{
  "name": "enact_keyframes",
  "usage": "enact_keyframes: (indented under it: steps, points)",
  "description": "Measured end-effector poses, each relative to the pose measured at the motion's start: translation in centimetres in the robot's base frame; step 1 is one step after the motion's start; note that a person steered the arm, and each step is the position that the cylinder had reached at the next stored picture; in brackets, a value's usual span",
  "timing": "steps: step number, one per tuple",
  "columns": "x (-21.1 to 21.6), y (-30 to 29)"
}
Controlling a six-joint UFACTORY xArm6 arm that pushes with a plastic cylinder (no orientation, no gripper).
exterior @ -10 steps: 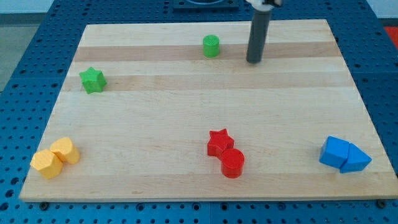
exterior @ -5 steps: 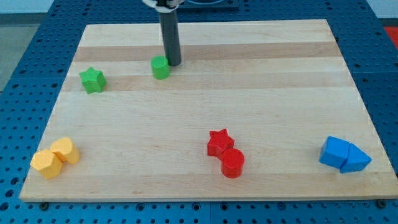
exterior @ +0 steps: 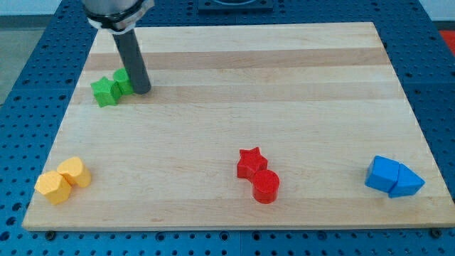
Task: Push the green circle into the green star
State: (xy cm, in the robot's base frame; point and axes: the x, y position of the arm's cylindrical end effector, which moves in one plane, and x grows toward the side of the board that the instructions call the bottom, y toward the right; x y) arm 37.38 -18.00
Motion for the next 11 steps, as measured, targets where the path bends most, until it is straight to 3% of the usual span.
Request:
enact_keyframes:
  steps: [1,2,3,4,8,9,11]
  points:
    - [-0.2,0.7]
    - [-4.2,2.6]
    - [-5.4,0.2]
    - [-5.0,-2.1]
    - [-2.3,-2.2]
    - [-3.4,5.5]
    - [-12.2,32.6]
